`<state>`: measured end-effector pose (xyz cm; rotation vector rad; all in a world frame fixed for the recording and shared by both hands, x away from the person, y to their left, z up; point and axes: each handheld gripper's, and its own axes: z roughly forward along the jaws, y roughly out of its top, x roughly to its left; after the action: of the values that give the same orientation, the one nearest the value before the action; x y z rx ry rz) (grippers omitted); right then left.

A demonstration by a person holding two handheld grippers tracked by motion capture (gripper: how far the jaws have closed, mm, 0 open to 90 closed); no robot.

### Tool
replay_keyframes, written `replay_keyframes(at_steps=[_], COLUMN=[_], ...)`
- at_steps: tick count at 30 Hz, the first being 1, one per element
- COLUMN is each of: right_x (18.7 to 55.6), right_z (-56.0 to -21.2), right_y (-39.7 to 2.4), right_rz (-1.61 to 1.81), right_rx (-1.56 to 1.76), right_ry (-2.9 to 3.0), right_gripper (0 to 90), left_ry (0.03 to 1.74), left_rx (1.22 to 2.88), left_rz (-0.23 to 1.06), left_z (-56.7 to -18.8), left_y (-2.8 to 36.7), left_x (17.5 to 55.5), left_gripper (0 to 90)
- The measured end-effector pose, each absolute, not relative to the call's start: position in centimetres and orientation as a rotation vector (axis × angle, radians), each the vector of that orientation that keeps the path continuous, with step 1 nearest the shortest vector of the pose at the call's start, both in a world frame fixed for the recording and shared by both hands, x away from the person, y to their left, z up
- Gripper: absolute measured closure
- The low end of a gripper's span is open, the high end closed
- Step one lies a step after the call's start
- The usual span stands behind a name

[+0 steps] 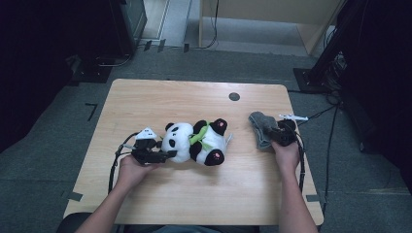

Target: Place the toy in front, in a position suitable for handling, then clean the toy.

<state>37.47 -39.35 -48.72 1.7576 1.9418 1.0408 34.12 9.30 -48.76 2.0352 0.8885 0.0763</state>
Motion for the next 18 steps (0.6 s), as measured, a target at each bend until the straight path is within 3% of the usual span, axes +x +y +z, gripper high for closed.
replay_keyframes(at_steps=[18], right_x=[36.7], right_z=[-42.2], right_y=[-34.0], right_rz=[1.172], right_rx=[1.505], right_ry=[2.087], right_gripper=[75.1], left_ry=[0.89], left_rx=[2.027], left_rz=[0.107], left_z=[-48.8], left_y=[9.2], left_x=[33.8], left_gripper=[33.6])
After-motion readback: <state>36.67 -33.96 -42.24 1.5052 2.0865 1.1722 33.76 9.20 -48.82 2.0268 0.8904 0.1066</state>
